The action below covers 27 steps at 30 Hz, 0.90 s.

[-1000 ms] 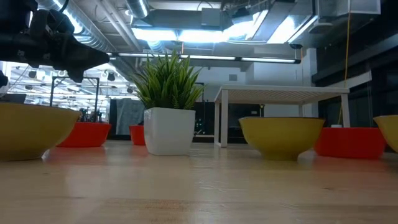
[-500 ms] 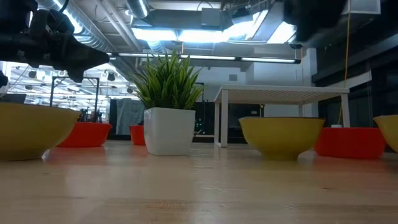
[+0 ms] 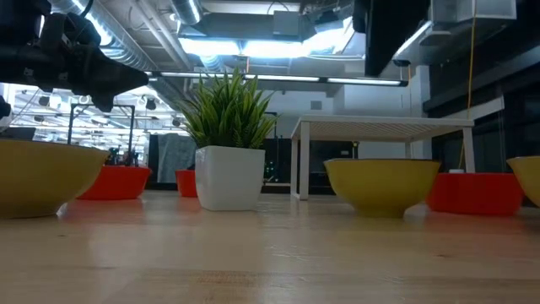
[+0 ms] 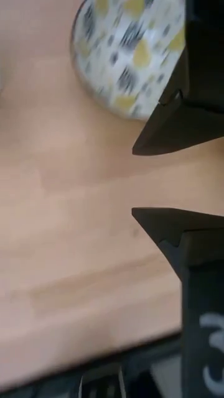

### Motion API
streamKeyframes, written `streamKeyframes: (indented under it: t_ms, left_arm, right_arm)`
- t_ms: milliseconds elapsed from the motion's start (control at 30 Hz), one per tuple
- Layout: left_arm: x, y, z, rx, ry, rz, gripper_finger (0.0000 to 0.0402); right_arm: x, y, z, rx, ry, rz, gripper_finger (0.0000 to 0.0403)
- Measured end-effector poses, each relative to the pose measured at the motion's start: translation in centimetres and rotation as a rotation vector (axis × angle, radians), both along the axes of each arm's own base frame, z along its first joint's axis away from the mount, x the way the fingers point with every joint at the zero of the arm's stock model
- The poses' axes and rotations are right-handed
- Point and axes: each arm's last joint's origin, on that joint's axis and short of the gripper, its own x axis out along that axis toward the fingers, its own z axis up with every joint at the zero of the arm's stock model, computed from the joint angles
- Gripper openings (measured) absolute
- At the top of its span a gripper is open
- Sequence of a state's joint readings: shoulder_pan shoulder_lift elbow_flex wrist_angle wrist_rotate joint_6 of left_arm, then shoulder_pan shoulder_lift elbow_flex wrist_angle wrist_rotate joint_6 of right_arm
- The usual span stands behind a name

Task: Pick & Place Mini bowls
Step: Put the bottom right red bowl on the shelf

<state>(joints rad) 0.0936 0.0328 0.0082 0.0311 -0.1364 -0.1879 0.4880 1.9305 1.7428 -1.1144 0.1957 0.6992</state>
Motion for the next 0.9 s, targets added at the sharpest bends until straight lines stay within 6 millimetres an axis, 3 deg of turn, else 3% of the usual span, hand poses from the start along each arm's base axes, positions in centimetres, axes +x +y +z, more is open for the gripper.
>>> streamKeyframes:
  t_ms: [300,533,700,900]
  left_arm:
    - [0.0,0.0,0.0,0.0,0.0,0.0,0.0041]
    - [0.0,0.0,0.0,0.0,0.0,0.0,0.0042]
    - [0.0,0.0,0.0,0.0,-0.001,0.0,0.0045]
    - [0.0,0.0,0.0,0.0,-0.001,0.0,0.0042]
  right_arm:
    - [1.0,-3.8,-0.1,-0.157,0.019,-0.047,0.0157]
    - [1.8,-6.7,0.4,-0.152,0.029,-0.068,0.0228]
    - [1.0,-9.0,1.3,-0.188,0.078,-0.146,0.0265]
    - [-0.5,-10.4,1.8,-0.134,0.189,-0.314,0.0271]
